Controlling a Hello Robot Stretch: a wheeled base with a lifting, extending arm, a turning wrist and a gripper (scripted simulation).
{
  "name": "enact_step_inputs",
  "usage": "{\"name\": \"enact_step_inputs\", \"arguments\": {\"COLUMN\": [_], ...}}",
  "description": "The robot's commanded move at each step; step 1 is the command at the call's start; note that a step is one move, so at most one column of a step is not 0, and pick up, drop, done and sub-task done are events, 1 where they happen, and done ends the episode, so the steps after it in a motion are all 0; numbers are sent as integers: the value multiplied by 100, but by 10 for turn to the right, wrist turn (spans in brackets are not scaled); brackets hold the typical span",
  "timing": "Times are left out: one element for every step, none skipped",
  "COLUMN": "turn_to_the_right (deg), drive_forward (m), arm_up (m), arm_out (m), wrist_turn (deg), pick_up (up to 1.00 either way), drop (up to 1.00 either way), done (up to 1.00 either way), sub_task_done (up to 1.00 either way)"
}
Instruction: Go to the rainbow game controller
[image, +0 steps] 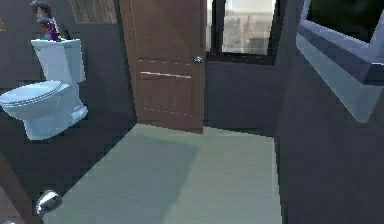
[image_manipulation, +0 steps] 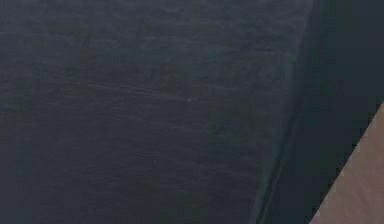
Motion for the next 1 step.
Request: {"name": "enact_step_inputs", "arguments": {"turn_to_the_right": [0], "drive_forward": [45], "arm_up": [0], "arm_out": [0], "wrist_turn": [0], "pick_up": [0], "drop": [0], "done": [0], "sub_task_done": [0]}}
